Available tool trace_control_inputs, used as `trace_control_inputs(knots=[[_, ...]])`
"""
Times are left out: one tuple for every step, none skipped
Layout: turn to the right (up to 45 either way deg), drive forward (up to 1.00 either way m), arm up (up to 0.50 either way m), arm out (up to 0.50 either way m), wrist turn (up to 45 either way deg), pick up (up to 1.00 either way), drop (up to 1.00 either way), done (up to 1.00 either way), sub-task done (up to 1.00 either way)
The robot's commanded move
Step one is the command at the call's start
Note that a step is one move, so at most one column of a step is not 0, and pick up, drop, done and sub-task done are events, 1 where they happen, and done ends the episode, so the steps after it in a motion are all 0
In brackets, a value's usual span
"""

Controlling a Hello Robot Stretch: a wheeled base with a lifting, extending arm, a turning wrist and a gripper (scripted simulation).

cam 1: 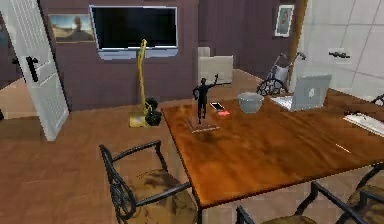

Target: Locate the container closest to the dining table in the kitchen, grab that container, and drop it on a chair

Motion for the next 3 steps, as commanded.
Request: trace_control_inputs(knots=[[45.0, 0.00, 0.00, 0.00, 0.0, 0.00, 0.00, 0.00, 0.00], [45.0, 0.00, 0.00, 0.00, 0.0, 0.00, 0.00, 0.00, 0.00], [21.0, 0.00, 0.00, 0.00, 0.0, 0.00, 0.00, 0.00, 0.00]])
